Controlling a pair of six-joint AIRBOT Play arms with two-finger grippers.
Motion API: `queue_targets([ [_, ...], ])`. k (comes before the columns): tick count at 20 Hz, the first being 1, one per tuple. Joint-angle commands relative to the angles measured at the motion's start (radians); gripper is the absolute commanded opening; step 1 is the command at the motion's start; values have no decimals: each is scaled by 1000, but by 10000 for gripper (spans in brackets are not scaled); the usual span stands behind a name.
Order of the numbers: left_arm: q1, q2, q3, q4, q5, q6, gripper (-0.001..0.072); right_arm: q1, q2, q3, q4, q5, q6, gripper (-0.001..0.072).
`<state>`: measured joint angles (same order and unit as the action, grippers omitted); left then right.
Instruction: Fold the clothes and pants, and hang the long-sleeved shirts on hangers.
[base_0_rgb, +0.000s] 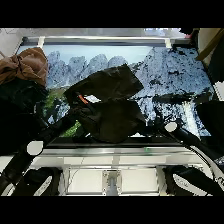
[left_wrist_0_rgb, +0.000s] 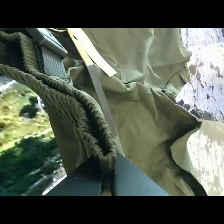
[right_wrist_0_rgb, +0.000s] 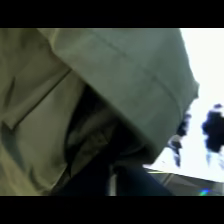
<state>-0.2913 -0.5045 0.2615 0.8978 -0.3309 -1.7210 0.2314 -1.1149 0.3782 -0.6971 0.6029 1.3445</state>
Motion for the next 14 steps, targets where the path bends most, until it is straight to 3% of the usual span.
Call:
queue_targets([
  [1,5,2,2,30,0,0,26,36,-15,22,36,-28,-23,16],
  [3,39,12,32,35,-42,-3,27,36,36,55,-6,31,-23,15],
  [5,102,40,109,115,-170,-3,26,36,144,108,-106,142,-5,14],
  [8,243,77,309,317,-592,-34,27,36,354,247,-359,444,148,15],
  [10,328,104,454,407,-800,-32,27,36,500,377,-516,616,249,14],
  [14,378,113,759,398,-919,-18,27,37,672,706,-541,672,327,12],
])
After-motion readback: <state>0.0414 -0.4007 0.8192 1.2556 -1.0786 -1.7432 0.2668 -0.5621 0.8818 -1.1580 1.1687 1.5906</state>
